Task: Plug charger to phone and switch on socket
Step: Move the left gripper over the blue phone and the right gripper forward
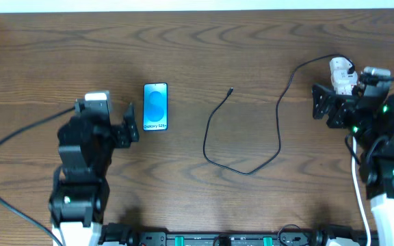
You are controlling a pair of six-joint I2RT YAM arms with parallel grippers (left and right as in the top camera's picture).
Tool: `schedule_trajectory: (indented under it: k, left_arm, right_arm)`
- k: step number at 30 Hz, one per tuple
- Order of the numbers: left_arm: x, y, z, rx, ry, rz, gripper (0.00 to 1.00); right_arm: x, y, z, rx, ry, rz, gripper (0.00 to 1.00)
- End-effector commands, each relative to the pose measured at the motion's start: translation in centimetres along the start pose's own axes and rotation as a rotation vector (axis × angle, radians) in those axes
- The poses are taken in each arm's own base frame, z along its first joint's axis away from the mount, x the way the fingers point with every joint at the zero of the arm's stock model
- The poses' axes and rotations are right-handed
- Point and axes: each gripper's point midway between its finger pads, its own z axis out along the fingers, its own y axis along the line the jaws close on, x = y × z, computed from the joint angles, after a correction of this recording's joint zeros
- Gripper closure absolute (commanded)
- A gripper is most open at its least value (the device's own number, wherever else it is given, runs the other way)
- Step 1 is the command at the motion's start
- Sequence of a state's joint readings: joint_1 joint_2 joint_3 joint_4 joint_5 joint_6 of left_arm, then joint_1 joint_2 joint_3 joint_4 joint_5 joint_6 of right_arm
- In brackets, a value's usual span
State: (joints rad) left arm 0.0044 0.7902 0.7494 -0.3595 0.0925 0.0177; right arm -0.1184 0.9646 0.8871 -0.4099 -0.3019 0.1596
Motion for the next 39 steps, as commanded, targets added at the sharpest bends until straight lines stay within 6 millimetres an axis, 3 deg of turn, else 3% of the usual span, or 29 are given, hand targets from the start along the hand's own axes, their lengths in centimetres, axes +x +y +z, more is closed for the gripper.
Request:
schedule_trajectory:
  k: [1,5,10,11,12,18,24,29,39]
  left_arm:
    - [-2.7,-1.3,0.1,0.064,0.032,-0.025,0.12]
    - [-3.6,-1.5,1.3,0.070,0.157,-0.051,0.12]
    - [-3.0,-1.8,3.2,0.072,0.410,-0.075,0.12]
    - [-2.7,-2.0,3.6,0.082,0.447,-0.082,0.02]
    - [-2.4,-2.2,3.9,0.093,0.475,-0.087,0.02]
    - [-0.2,-2.5,6.4,0.114,0.577,-0.106,0.02]
    - [1.1,-2.5,9.6,0.115,0.610,-0.142,0.02]
    - [3.5,-2.2,12.5,0.070,0.680,-0.224,0.02]
    - [9.4,-2.5,16.9,-0.026,0.819,-0.215,0.02]
  right_arm:
    - [-1.6,1.5,0.0,-0.075,0.043,-0.049,0.01]
    - [-2.3,2.2,0.7,-0.110,0.130,-0.041,0.01]
    - [-3.5,3.6,1.8,-0.171,0.251,-0.065,0.01]
    - [-3.5,3.8,2.0,-0.176,0.273,-0.075,0.01]
    - [-3.4,4.1,2.3,-0.181,0.298,-0.081,0.01]
    - [-2.5,5.5,4.4,-0.218,0.421,-0.117,0.01]
    - [-2.8,5.8,6.0,-0.239,0.402,-0.121,0.01]
    - [-2.8,6.5,5.8,-0.280,0.404,-0.108,0.01]
    - [-2.3,6.3,5.8,-0.278,0.421,-0.108,0.01]
